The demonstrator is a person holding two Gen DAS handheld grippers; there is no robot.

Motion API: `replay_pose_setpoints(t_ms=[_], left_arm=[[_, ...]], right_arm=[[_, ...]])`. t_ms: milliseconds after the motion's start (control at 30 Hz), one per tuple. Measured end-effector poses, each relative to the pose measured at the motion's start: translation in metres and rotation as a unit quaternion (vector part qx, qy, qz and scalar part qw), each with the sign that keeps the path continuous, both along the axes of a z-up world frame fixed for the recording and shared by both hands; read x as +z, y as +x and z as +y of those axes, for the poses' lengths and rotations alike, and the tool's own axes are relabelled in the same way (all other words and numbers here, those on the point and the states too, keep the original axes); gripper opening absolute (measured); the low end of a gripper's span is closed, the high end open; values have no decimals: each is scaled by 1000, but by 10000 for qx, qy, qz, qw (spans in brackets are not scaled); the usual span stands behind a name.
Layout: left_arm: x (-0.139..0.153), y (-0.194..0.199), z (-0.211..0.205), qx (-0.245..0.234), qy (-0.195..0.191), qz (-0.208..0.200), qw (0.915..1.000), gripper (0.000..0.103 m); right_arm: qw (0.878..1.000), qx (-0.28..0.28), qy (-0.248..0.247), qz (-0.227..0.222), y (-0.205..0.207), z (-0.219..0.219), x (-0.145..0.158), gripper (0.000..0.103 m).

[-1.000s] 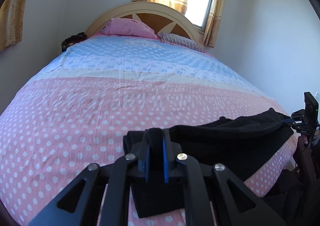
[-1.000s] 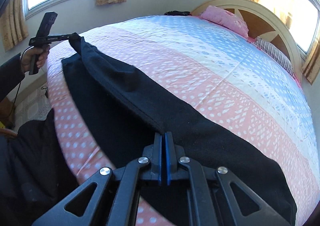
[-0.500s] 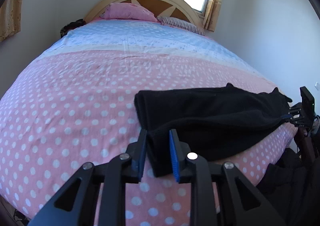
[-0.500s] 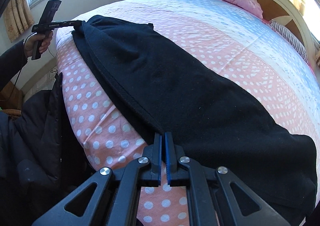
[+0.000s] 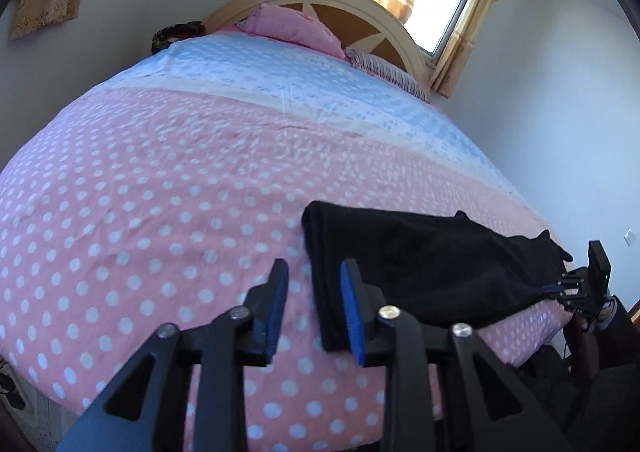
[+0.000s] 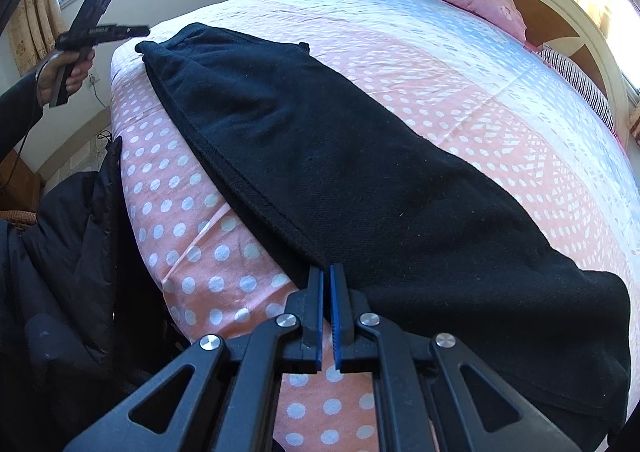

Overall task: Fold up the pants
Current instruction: 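Open both grippers to release the folded pants onto the bed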

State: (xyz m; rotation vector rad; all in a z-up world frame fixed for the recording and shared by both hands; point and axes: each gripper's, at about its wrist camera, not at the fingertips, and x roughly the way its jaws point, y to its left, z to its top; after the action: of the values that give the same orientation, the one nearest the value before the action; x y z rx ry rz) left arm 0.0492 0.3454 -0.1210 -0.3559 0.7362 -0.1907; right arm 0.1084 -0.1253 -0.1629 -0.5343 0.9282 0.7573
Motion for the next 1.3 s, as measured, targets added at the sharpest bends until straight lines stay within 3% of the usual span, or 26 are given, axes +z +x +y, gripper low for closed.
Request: replay_pose_setpoints(t_ms=[67,167,333,367,400,433,500,633,733,933,1000,1133,1200,1300], left_arm=[[1,17,-4,90,70,68,9999,60],[-3,42,-9,111,238,257,9993,61],[-21,66,-17,24,199,642,9977,58],[-23,68,-21,-8,226,657,9976,51],[-23,69,-24,-67,251,673,9974,31],[-22,69,-27,-153,254,662,9974,20],[-17,69,-33,-132,497,648,9966,11],[-4,69,-35,-131,549,536,9970,8],[3,71,-28,-28,324,439,9985,8],[-26,85,-23,154,314,706,9969,8],[-28,83,-21,203,189,641,9976,9],[-23,73,-14,409,2,649,9971,21],[-12,63,-16,587,311,609,9959,38],[10,46,-28,668,799,261,9942,60]], right_arm=[[10000,-4,1,-14,-1,0,0,3],[10000,-40,66,1,-1,-2,-1,3],[9999,-44,132,-1,-1,-4,-2,3],[9999,-48,152,5,0,-5,-2,3],[9998,-52,170,15,0,-5,-2,3],[9998,-56,191,21,0,-6,-2,3],[9997,-62,223,21,0,-7,-1,3],[9996,-65,276,14,0,-9,1,3],[9995,-77,297,28,0,-9,1,3],[9994,-153,290,89,0,-9,-3,3],[9993,-182,303,101,0,-10,-3,3],[9995,-155,285,34,-3,-10,-4,5],[9992,-176,359,3,-3,-12,-3,9],[9984,-267,508,-14,-5,-17,1,44]])
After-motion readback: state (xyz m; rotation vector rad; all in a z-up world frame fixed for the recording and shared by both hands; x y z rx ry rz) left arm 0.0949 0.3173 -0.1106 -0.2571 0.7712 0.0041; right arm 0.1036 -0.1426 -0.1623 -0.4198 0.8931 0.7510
